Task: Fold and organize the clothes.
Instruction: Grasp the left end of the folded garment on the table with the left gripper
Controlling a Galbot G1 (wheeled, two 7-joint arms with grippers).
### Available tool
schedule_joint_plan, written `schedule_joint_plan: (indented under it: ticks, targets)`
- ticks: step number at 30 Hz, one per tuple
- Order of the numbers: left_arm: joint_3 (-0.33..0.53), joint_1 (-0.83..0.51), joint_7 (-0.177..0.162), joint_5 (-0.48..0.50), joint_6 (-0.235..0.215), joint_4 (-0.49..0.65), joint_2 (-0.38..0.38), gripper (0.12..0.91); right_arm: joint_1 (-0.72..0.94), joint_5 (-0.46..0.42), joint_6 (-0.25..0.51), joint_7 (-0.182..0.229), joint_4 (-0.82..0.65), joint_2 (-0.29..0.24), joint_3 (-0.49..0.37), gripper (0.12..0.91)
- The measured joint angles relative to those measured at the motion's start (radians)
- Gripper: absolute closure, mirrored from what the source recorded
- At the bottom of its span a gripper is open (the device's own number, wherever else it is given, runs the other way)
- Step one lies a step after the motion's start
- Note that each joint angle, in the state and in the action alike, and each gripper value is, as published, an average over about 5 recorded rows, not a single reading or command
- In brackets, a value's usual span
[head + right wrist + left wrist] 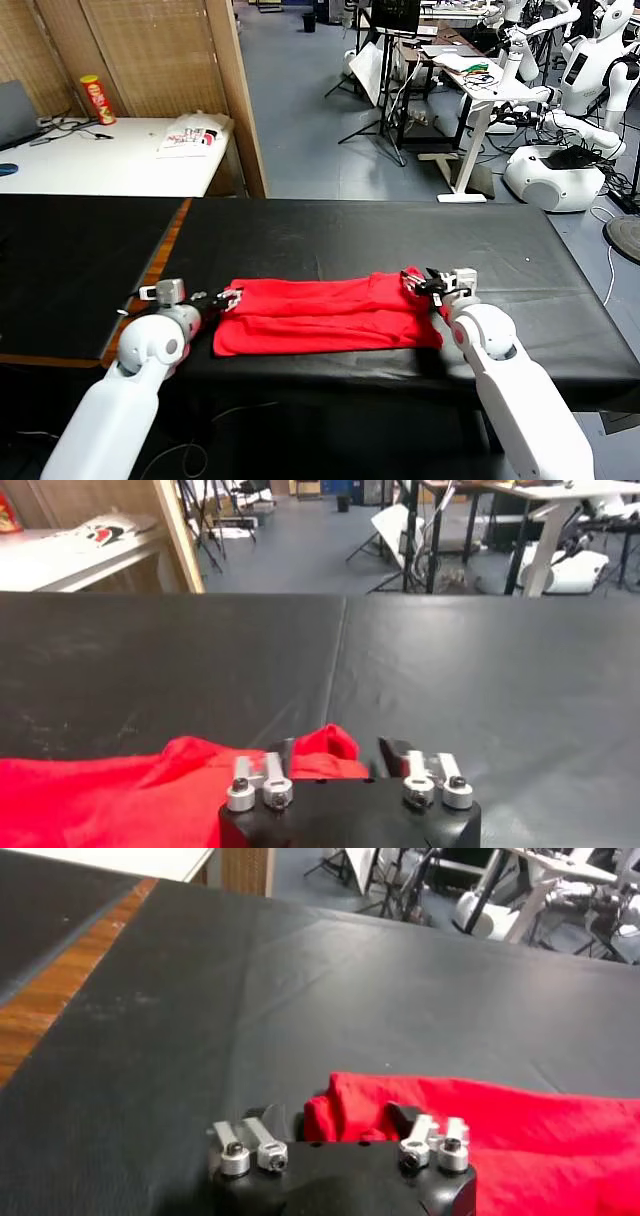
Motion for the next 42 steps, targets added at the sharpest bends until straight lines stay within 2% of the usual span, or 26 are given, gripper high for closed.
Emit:
schedule_joint_plan:
  ticks: [3, 5, 8, 11, 14, 17, 21, 25, 28, 35, 42]
  targets:
    - [0.002, -0.001, -0.001, 0.027, -0.003, 0.005, -0.011, 0.821, -0.011, -0.022, 0.024, 0.036, 0.008, 0.018, 0.002, 0.894]
    - [0.004, -0.002, 0.003, 0.054, -0.021, 0.011, -0.019, 0.883, -0.016, -0.034, 0.032, 0.050, 0.011, 0.028, 0.003, 0.898]
    - [0.010, -0.005, 0.010, 0.113, -0.072, 0.024, -0.032, 0.896, -0.022, -0.038, 0.030, 0.044, 0.013, 0.034, 0.005, 0.895]
    - [0.012, -0.011, 0.015, 0.157, -0.108, 0.031, -0.040, 0.902, -0.030, -0.037, 0.021, 0.019, 0.022, 0.031, 0.010, 0.831]
    - [0.013, -0.019, 0.026, 0.188, -0.136, 0.031, -0.043, 0.895, -0.040, -0.036, 0.014, -0.003, 0.037, 0.020, 0.019, 0.683]
    - [0.014, -0.030, 0.038, 0.219, -0.158, 0.030, -0.040, 0.808, -0.054, -0.030, 0.007, -0.018, 0.059, 0.006, 0.029, 0.516]
    - [0.012, -0.039, 0.045, 0.222, -0.168, 0.024, -0.029, 0.593, -0.080, -0.011, -0.005, -0.024, 0.103, -0.017, 0.045, 0.309]
    - [0.003, -0.034, 0.048, 0.180, -0.162, 0.003, -0.010, 0.365, -0.108, 0.003, -0.013, -0.025, 0.156, -0.040, 0.062, 0.238]
    - [-0.009, -0.019, 0.045, 0.147, -0.152, -0.016, 0.004, 0.260, -0.130, 0.015, -0.018, -0.024, 0.197, -0.050, 0.073, 0.229]
    - [-0.056, 0.047, 0.030, 0.062, -0.117, -0.082, 0.009, 0.232, -0.180, 0.031, -0.020, -0.031, 0.278, -0.060, 0.092, 0.227]
    - [-0.088, 0.131, 0.037, 0.078, -0.130, -0.124, -0.029, 0.232, -0.213, 0.040, -0.019, -0.045, 0.340, -0.067, 0.097, 0.227]
